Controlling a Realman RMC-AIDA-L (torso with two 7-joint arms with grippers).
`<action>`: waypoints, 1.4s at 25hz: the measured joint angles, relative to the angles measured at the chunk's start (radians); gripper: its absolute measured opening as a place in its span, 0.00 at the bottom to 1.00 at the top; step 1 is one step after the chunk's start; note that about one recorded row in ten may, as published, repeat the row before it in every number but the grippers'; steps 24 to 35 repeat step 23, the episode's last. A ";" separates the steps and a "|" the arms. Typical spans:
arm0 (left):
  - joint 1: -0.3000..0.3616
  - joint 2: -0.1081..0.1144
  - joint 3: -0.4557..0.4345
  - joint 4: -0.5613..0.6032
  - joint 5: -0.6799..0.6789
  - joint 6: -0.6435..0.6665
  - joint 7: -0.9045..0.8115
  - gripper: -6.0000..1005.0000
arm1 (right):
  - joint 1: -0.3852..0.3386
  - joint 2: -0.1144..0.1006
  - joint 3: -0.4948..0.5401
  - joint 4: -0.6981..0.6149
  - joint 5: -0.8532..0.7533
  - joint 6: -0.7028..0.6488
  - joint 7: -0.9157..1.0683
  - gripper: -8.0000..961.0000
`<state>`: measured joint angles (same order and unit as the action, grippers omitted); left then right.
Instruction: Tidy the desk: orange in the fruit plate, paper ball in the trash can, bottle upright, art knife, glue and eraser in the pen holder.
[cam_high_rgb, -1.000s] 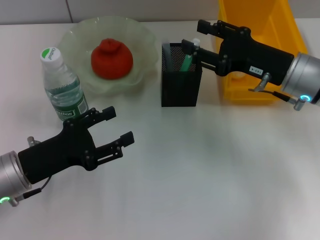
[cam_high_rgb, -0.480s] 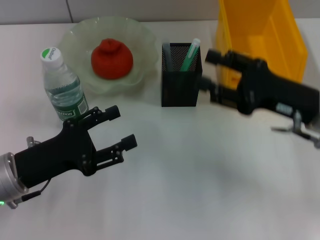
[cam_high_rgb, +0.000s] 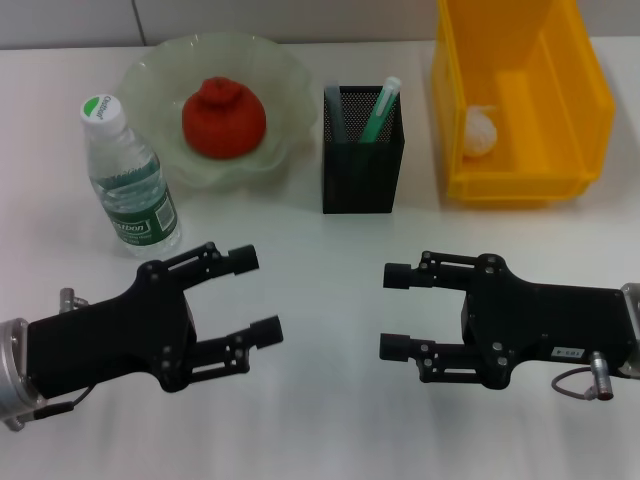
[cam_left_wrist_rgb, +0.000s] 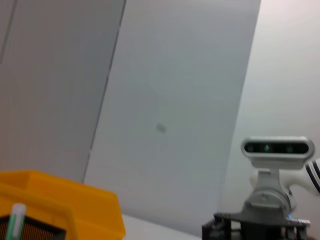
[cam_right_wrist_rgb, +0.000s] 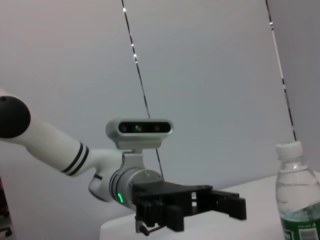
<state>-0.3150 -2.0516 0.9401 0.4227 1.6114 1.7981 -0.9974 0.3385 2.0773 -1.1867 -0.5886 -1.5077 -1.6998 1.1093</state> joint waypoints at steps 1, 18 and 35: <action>0.000 0.000 0.000 0.000 0.000 0.000 0.000 0.80 | 0.000 0.000 0.000 0.000 0.000 0.000 0.000 0.74; 0.000 -0.008 -0.002 0.017 0.025 -0.047 -0.016 0.80 | 0.015 0.003 -0.007 -0.002 -0.005 0.024 -0.002 0.74; -0.001 -0.010 -0.005 0.014 0.025 -0.060 -0.016 0.80 | 0.015 0.004 -0.007 -0.001 -0.005 0.024 -0.002 0.74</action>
